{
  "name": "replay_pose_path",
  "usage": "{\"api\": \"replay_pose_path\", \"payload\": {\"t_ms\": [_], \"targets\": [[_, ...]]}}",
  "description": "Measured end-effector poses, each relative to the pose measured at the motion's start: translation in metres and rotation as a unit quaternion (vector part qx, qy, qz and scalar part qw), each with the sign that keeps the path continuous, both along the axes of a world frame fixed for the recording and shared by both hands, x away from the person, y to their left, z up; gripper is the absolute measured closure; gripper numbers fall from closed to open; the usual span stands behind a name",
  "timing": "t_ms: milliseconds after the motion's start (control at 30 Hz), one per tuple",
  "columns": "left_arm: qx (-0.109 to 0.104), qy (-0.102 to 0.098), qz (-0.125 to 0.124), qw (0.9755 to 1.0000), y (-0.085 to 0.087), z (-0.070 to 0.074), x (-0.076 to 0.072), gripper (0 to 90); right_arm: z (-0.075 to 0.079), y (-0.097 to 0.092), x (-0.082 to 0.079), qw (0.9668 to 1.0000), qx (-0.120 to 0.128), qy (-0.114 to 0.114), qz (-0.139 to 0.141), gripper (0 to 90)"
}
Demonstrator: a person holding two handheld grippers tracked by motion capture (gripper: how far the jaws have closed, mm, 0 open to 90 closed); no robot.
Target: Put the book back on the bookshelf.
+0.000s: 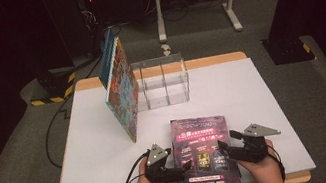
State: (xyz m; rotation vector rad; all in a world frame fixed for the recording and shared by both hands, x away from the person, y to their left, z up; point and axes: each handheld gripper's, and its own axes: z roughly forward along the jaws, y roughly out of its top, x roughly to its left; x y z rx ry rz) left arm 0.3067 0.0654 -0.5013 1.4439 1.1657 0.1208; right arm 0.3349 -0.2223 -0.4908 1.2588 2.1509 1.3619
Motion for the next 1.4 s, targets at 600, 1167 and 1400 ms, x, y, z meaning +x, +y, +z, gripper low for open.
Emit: {"api": "replay_pose_path", "payload": {"t_ms": [600,1167,1400], "targets": [[0.000,-0.005,-0.001,1.0000,-0.002,-0.001,0.000,13.5,0.002,0.008,0.006,0.9990,0.006,0.044,-0.004,27.6],[0.008,-0.007,0.006,0.9999,-0.010,0.002,0.023,13.3,0.010,0.006,0.034,0.9989,-0.019,0.041,-0.014,34.4],[0.009,0.000,0.012,0.9999,-0.006,0.000,0.026,9.6,0.003,-0.005,0.026,0.9989,0.008,0.046,-0.001,30.6]]}}
